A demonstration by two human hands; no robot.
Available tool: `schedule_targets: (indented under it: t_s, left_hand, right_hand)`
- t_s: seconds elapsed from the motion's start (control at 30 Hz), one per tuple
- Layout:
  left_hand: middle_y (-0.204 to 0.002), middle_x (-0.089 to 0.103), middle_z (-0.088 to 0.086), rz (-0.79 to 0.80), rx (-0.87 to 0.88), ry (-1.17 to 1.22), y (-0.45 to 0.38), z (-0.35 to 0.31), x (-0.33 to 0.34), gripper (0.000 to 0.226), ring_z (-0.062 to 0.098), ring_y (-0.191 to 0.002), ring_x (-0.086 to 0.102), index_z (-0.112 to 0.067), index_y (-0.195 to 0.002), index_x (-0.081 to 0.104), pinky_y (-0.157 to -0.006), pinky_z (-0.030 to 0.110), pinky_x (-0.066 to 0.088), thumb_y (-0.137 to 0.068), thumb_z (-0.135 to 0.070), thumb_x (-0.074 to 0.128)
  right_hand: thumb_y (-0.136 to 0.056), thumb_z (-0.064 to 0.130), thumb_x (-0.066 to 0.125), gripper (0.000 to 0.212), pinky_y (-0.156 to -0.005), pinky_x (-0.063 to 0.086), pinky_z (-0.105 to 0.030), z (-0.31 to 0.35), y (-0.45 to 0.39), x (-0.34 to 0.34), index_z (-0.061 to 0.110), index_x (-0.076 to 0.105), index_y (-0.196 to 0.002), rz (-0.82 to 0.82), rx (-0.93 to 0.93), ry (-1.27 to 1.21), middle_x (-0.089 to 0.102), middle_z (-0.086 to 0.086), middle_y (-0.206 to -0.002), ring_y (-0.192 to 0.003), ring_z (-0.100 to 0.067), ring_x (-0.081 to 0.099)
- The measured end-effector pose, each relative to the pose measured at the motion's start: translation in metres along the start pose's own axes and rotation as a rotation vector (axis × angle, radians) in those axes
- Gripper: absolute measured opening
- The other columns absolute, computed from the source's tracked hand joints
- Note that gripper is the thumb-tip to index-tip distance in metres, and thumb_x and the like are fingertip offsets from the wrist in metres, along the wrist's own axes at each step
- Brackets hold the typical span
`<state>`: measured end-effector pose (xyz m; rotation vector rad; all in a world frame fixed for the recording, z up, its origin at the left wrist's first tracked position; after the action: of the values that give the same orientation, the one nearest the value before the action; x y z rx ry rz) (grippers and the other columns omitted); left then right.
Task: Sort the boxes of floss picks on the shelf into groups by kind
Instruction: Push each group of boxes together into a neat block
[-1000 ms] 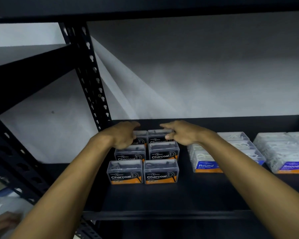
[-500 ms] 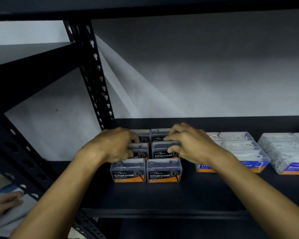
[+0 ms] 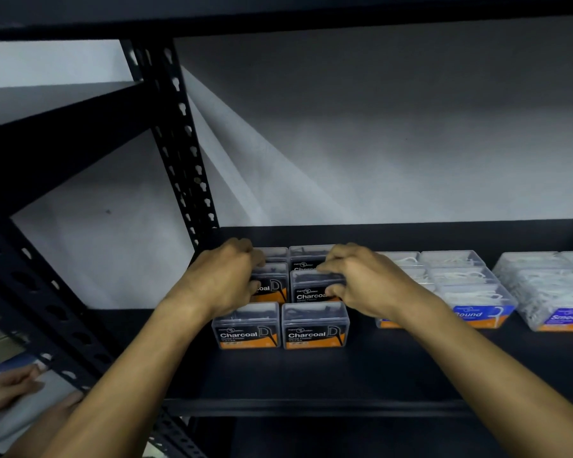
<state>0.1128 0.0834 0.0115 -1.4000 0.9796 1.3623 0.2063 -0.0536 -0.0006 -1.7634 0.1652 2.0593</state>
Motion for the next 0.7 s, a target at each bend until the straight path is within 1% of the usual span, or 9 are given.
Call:
schedule_targets:
  t_s: [0.2, 0.3, 0.47, 0.7]
  left_hand:
    - [-0.122, 0.052, -0.002, -0.040, 0.016, -0.015, 0.0017, -0.0027, -0.0005, 0.041, 0.017, -0.106, 0.053, -0.023, -0.132, 0.054, -0.080, 0.033, 0.052, -0.093, -0.032, 0.060]
    - [-0.120, 0.053, -0.002, -0.057, 0.020, -0.018, 0.0023, -0.0025, -0.0010, 0.040, 0.017, -0.106, 0.053, -0.022, -0.131, 0.055, -0.080, 0.035, 0.053, -0.092, -0.032, 0.061]
    - [-0.118, 0.053, -0.002, -0.069, 0.026, -0.024, 0.0018, -0.0028, -0.0011, 0.038, 0.017, -0.105, 0.053, -0.021, -0.128, 0.056, -0.080, 0.034, 0.053, -0.092, -0.032, 0.061]
    - [-0.118, 0.053, -0.002, -0.074, 0.037, -0.034, 0.0024, -0.0028, -0.0005, 0.037, 0.016, -0.106, 0.051, -0.022, -0.127, 0.056, -0.080, 0.035, 0.053, -0.092, -0.033, 0.061]
  right_hand:
    - [-0.089, 0.029, 0.061, 0.042, -0.092, 0.044, -0.029, 0.0003, -0.0002, 0.0004, 0.017, 0.058, -0.129, -0.040, 0.008, 0.012, 0.055, 0.001, -0.124, -0.114, -0.016, 0.048]
    - [-0.089, 0.029, 0.061, 0.042, -0.093, 0.045, -0.030, 0.0004, -0.0005, 0.0004, 0.017, 0.057, -0.129, -0.044, 0.011, 0.016, 0.054, 0.002, -0.125, -0.115, -0.015, 0.047]
    - [-0.089, 0.030, 0.061, 0.042, -0.092, 0.045, -0.029, -0.0002, -0.0009, 0.0005, 0.017, 0.058, -0.128, -0.055, 0.016, 0.024, 0.055, 0.002, -0.124, -0.114, -0.015, 0.047]
    - [-0.089, 0.030, 0.061, 0.043, -0.093, 0.045, -0.030, -0.0020, -0.0023, 0.0009, 0.017, 0.056, -0.130, -0.060, 0.021, 0.035, 0.054, 0.002, -0.124, -0.116, -0.014, 0.046]
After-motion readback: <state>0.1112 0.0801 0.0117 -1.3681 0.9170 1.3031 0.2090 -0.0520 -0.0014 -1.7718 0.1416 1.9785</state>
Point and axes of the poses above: each hand's wrist, its own y-axis away from the middle knuckle, its own x-axis out of the palm, z = x × y, the point moved 8 cm from there along -y, towards the middle knuckle
